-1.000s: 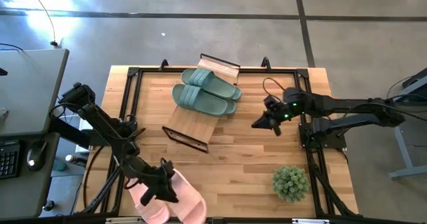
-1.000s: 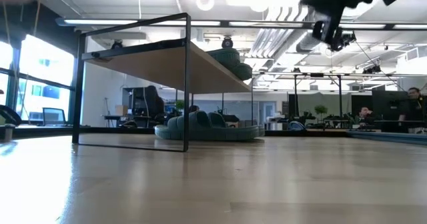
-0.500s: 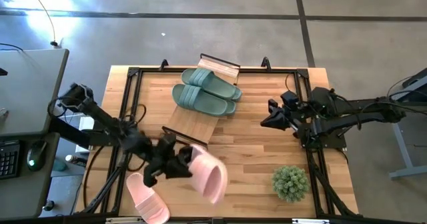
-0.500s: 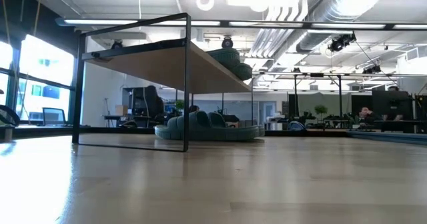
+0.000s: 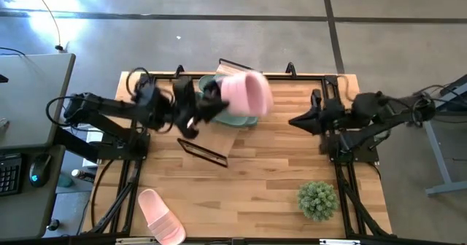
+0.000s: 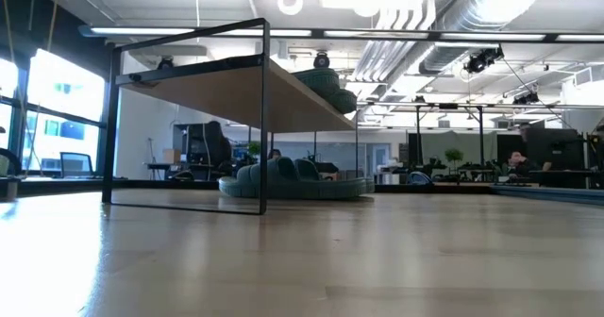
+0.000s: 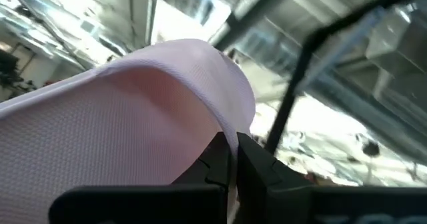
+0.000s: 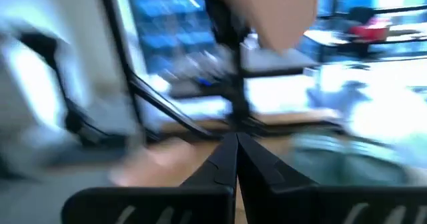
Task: Pick and place slides into the shelf
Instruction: Put the pink slide under the shelf
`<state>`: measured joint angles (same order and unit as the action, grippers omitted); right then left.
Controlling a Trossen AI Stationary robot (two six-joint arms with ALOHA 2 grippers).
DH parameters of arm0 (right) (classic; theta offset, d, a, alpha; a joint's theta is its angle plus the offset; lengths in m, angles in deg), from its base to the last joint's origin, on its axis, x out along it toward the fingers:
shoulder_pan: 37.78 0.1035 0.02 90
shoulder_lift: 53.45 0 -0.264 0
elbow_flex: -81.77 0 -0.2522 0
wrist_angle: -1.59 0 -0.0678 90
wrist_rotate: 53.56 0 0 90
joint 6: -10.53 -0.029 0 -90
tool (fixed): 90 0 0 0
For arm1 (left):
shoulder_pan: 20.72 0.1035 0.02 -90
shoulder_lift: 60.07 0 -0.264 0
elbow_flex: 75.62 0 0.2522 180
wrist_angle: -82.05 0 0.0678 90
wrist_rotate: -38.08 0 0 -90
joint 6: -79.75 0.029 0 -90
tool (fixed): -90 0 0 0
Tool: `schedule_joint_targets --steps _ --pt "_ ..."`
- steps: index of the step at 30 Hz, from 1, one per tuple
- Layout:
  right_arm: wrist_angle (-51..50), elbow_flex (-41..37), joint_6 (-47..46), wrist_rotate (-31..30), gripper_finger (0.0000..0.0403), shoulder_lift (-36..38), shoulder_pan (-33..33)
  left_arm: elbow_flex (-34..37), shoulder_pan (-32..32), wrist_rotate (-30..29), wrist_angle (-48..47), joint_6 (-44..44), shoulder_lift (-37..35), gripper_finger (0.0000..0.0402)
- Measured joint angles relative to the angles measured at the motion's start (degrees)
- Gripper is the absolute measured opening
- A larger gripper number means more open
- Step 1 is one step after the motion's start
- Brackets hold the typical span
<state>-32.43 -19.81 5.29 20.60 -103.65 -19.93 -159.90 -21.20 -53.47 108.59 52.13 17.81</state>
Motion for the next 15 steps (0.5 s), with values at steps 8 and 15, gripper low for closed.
schedule_joint_targets --steps 8,15 --pt "-4.6 11.0 24.7 -22.7 0.0 -17.8 6.1 -0.9 12.4 4.4 -2.8 -12.0 0.1 0.0" --pt "-4.3 22.8 42.4 -44.7 0.0 -34.7 5.7 -0.9 18.6 12.0 -5.0 -18.6 0.1 0.0"
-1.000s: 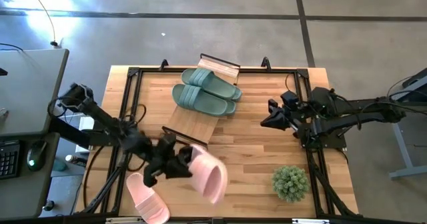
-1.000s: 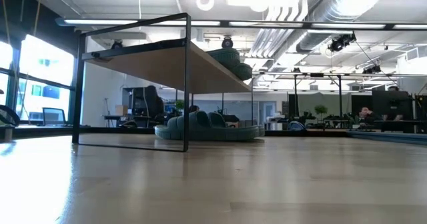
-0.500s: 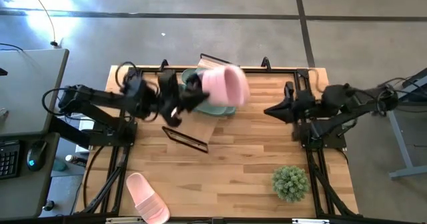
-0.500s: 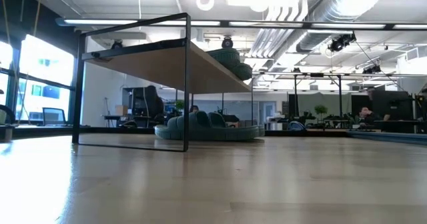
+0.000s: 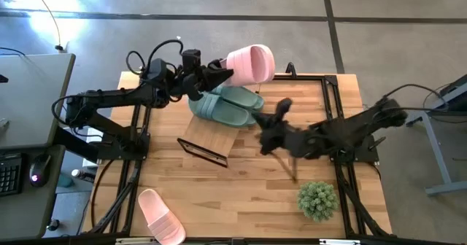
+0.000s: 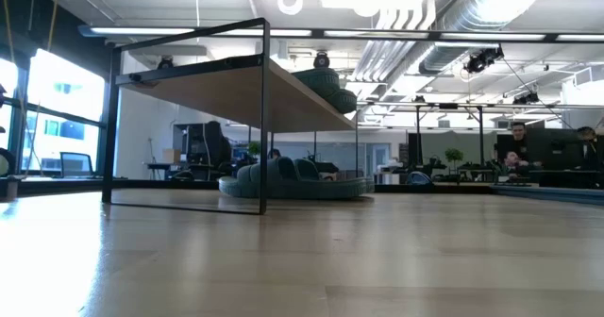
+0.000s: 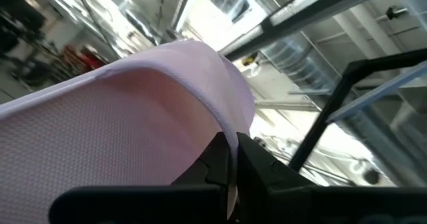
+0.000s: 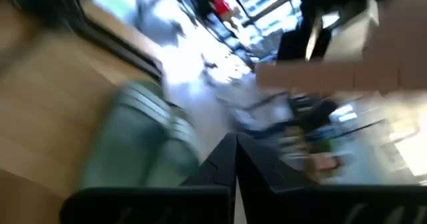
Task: Pick and place slides into the shelf
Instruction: Put the pink slide under the shelf
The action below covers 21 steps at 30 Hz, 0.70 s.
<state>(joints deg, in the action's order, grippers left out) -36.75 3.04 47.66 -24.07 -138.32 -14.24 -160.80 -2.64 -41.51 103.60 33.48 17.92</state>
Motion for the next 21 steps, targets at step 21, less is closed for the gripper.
schedule_joint_targets --steps 21 --pt "-0.1 27.3 54.0 -10.7 0.0136 -25.6 -3.8 0.0 4.4 13.1 0.7 -5.2 0.0 0.0"
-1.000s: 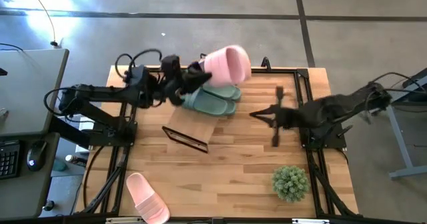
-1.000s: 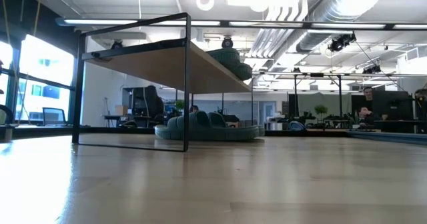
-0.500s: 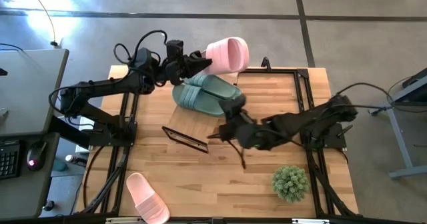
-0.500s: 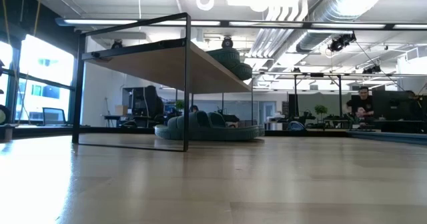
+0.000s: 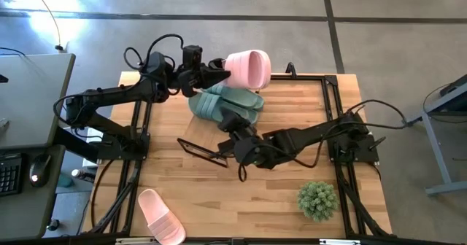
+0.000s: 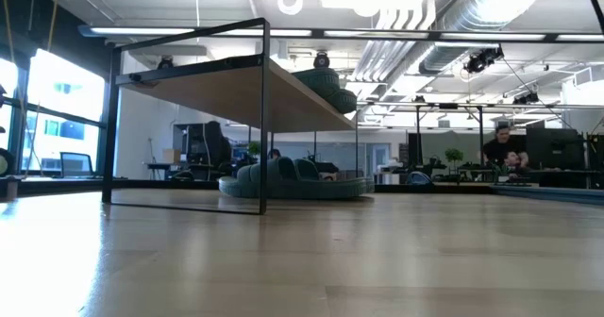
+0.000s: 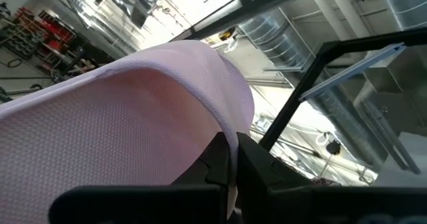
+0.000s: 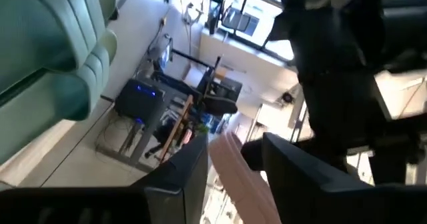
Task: Pick and place slides into the shelf
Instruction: Put the pink slide under the shelf
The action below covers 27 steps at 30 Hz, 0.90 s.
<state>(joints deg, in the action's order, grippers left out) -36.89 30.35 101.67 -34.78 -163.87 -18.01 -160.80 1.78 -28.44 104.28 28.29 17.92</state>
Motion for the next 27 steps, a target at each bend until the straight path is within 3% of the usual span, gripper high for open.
schedule_joint_targets --steps 12,14,16,20,22,27 --pt "-1.0 0.3 3.9 0.9 0.0147 0.0 0.0 0.0 0.0 3.1 -0.3 -1.5 0.0 0.0" --pt "-0.9 0.3 0.6 1.0 0.0147 0.2 -0.5 0.0 0.0 3.1 -0.2 -1.5 0.0 0.0" --pt "-0.8 0.3 -11.4 -0.9 0.0147 0.5 -1.0 0.0 0.0 3.1 -0.1 -1.5 0.0 0.0" --pt "-2.5 0.3 -47.7 -14.9 0.0145 0.6 -1.3 0.0 0.0 3.3 0.0 -1.1 0.0 0.0" --pt "-6.8 0.3 -64.5 -18.5 0.0145 1.2 -0.6 0.0 0.0 3.2 0.1 -0.6 0.0 0.0" --pt "-26.3 0.3 -108.5 -7.1 0.0144 4.1 2.6 0.0 0.0 2.5 0.3 0.3 0.0 0.0"
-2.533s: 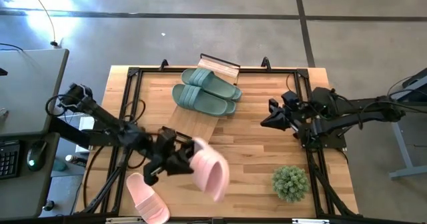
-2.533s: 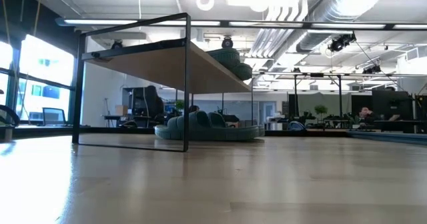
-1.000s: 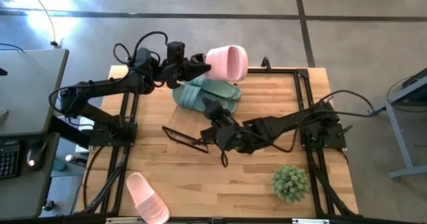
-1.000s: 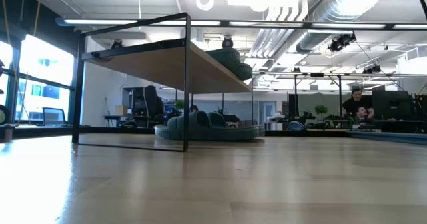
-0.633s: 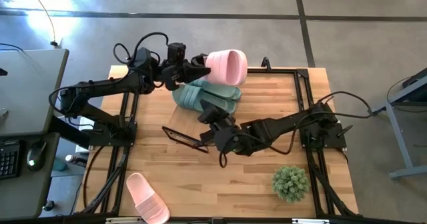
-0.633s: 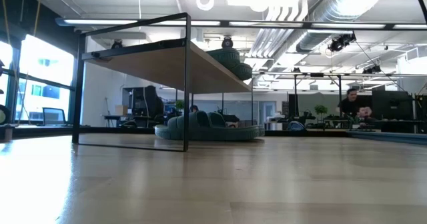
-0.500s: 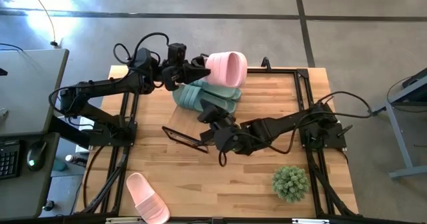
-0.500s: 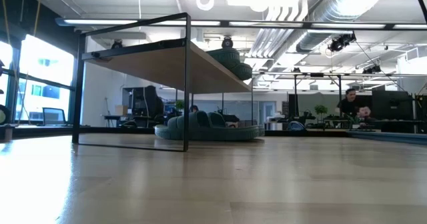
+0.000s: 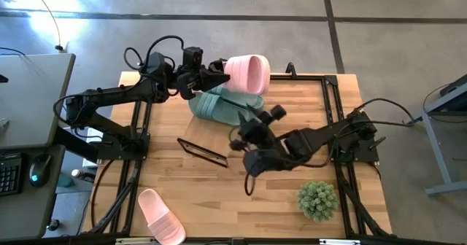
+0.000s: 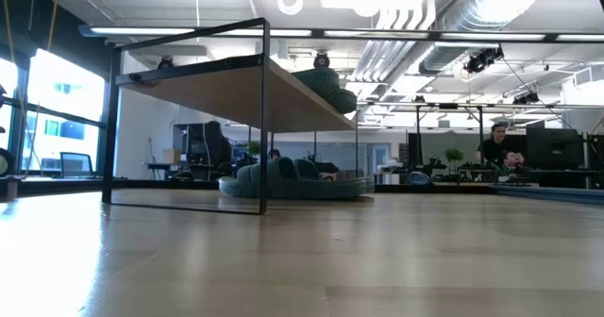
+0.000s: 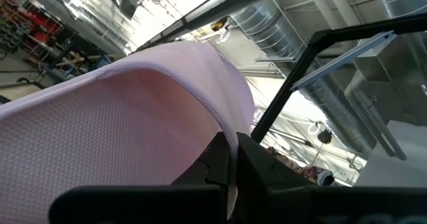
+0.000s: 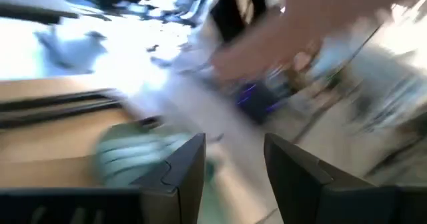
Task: Pick and place slides into the shelf
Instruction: Put the pink slide under the shelf
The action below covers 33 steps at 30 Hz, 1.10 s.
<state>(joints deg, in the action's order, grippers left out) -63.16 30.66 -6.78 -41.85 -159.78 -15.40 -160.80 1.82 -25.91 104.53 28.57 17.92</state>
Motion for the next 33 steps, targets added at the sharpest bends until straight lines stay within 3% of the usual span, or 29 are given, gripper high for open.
schedule_joint_targets --steps 4,6,13,17,21,24,29,33 --pt "-22.2 -0.3 -38.2 9.3 0.0144 0.4 -0.1 0.0 0.0 -0.3 1.5 1.8 0.0 0.0" --pt "-24.1 -1.7 -48.7 9.7 0.0145 0.0 -0.5 0.0 0.0 -0.5 1.8 2.7 0.0 0.0" --pt "-8.6 -11.6 -51.0 -2.2 0.0145 -0.1 -0.2 0.0 0.0 -1.8 4.1 4.4 0.7 0.0" --pt "-9.3 -16.6 -60.7 -11.3 0.0144 0.0 -0.4 0.0 -0.1 -1.7 4.4 4.6 0.7 0.0" --pt "-17.5 -18.8 -77.5 -11.7 0.0144 0.1 -1.6 0.0 -0.1 -1.1 4.4 4.6 0.7 0.0" --pt "-20.1 -19.6 -82.9 -11.7 0.0144 0.1 -1.8 0.0 -0.1 -0.4 4.4 4.8 0.7 0.0" --pt "-17.2 -19.6 -81.7 -10.7 0.0143 0.0 2.6 0.0 -0.1 0.5 4.4 4.9 0.7 0.0" --pt "-11.6 -19.5 -75.0 -3.6 0.0137 -0.3 6.2 0.0 0.0 1.5 4.4 4.7 0.7 0.0"
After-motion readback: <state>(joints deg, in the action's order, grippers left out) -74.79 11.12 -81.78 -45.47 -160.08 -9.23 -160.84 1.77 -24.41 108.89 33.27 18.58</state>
